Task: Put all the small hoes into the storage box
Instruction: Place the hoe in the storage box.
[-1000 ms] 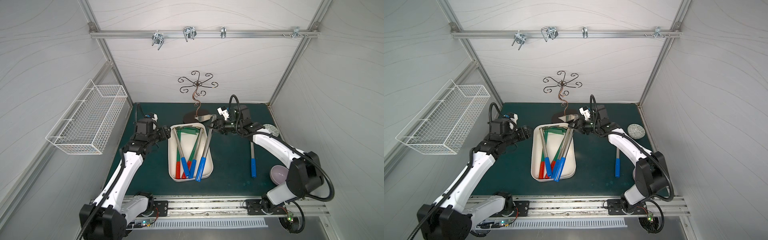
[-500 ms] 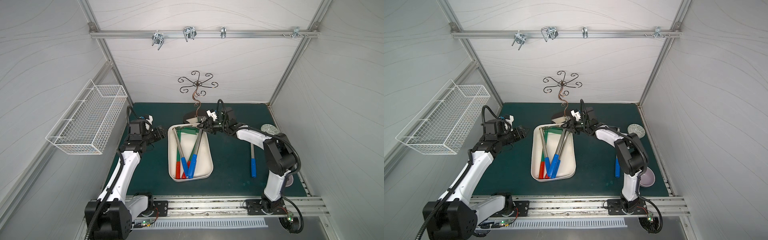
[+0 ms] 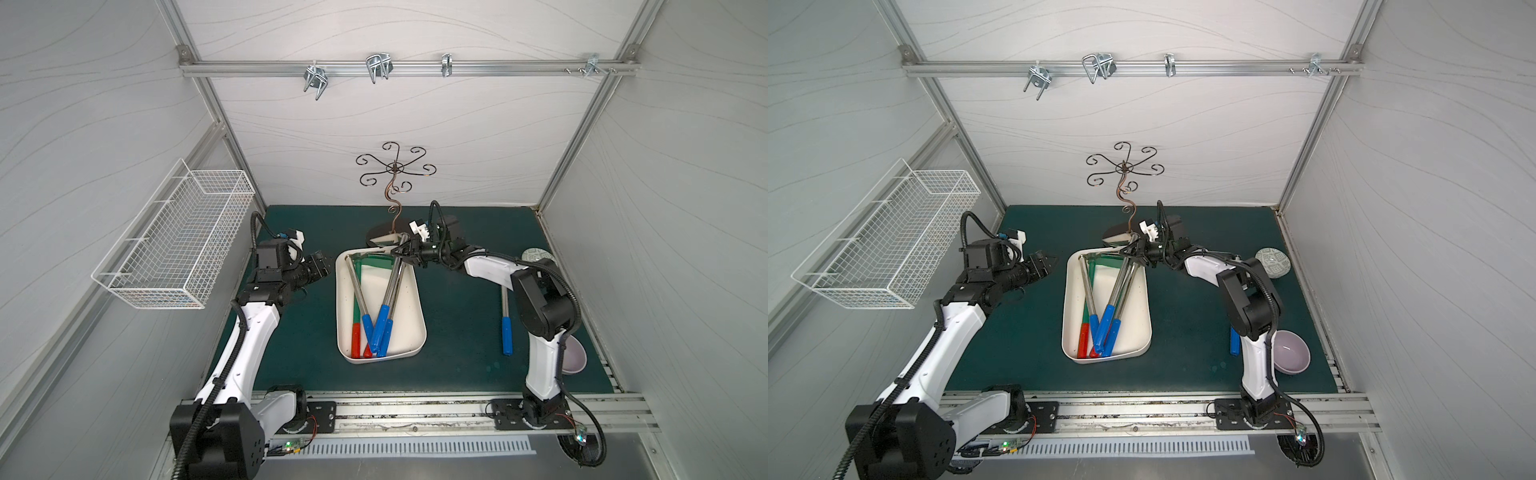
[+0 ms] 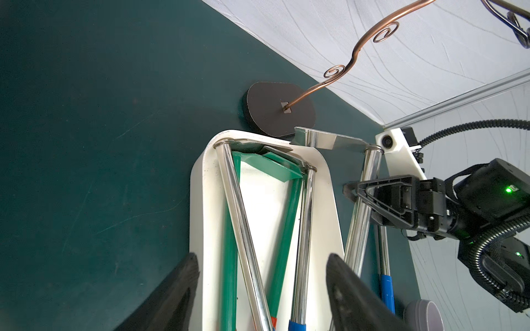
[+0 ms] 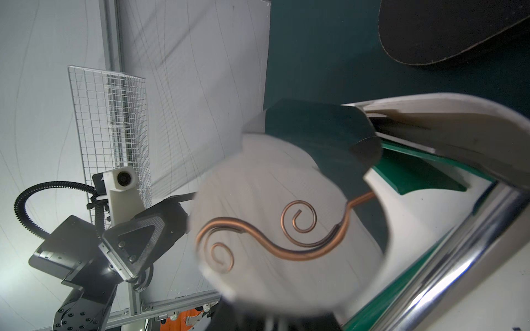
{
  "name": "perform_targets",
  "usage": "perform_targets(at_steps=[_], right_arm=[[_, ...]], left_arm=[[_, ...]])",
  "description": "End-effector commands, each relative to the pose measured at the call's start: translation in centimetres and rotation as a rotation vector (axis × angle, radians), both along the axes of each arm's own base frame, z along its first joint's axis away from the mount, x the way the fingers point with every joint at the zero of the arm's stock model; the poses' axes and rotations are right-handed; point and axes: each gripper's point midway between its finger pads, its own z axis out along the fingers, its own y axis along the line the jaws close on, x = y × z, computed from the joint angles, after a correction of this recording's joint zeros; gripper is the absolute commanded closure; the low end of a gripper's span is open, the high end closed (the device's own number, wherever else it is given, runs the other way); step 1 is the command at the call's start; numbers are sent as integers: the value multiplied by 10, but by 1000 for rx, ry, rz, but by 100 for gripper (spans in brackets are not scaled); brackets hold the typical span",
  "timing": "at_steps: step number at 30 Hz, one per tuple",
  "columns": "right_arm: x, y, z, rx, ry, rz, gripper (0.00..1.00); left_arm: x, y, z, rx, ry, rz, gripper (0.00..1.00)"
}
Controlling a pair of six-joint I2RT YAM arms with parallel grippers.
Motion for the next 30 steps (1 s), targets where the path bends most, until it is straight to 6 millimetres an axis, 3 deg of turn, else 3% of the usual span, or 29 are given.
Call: perform_targets(at_steps=[1,12,22,26,30], right_arm=[[2,4,17,55,-36,20,100],[5,6,-9,34,0,27,100],[-5,14,-40,-5,73,52,99],[-3,12,-51,-43,104,44,92],[-1,6,-52,-82,116,30,77]], left_arm=[[4,-1,15,-11,-61,-11,28],[4,-1,14,-13,-58,-11,28],[4,-2,13,-20,-54,-14,28],[4,-1,13,-23,-52,-14,28],[4,-2,13,-23,-54,-15,28]])
